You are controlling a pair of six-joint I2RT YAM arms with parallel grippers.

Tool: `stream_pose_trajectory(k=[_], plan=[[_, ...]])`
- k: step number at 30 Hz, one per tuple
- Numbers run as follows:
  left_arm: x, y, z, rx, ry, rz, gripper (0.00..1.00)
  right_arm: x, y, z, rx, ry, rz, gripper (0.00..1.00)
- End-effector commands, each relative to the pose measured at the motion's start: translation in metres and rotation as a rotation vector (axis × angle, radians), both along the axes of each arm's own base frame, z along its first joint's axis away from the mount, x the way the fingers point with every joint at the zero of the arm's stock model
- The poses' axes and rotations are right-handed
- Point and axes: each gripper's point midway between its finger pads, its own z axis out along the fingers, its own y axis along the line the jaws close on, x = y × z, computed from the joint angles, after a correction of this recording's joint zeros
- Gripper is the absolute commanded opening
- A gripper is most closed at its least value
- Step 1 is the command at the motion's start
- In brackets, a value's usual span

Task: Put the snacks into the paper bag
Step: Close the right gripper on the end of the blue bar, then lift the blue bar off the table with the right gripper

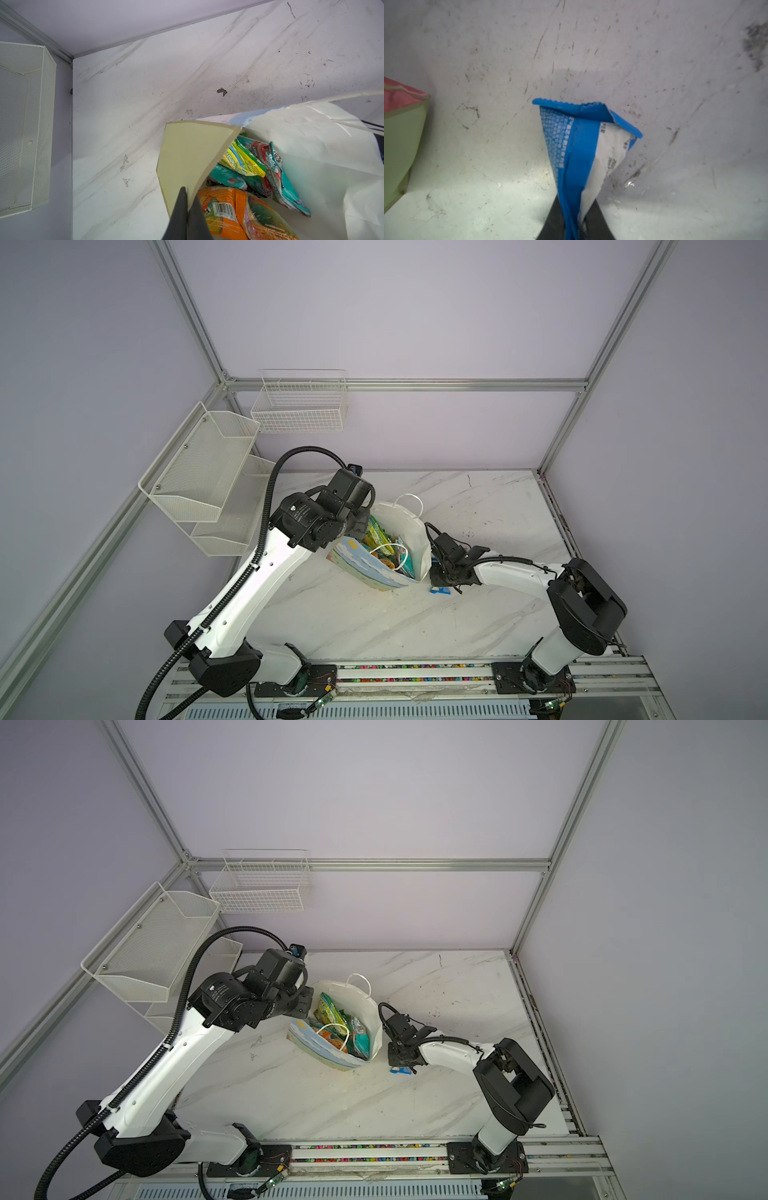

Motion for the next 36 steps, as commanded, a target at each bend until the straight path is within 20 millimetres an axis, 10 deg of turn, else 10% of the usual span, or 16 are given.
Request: stream_pose_trajectory(k=[1, 36], plan=[[0.004, 0.002, 0.018, -0.036, -0.076, 0.017, 0.00, -0.001, 0.004, 0.014, 0.014, -0.017, 0.011, 0.16], [0.004, 0.001, 0.019, -0.042, -0.074, 0.015, 0.00, 0.008, 0.005, 0.084, 0.124, -0.182, 0.009, 0.00]])
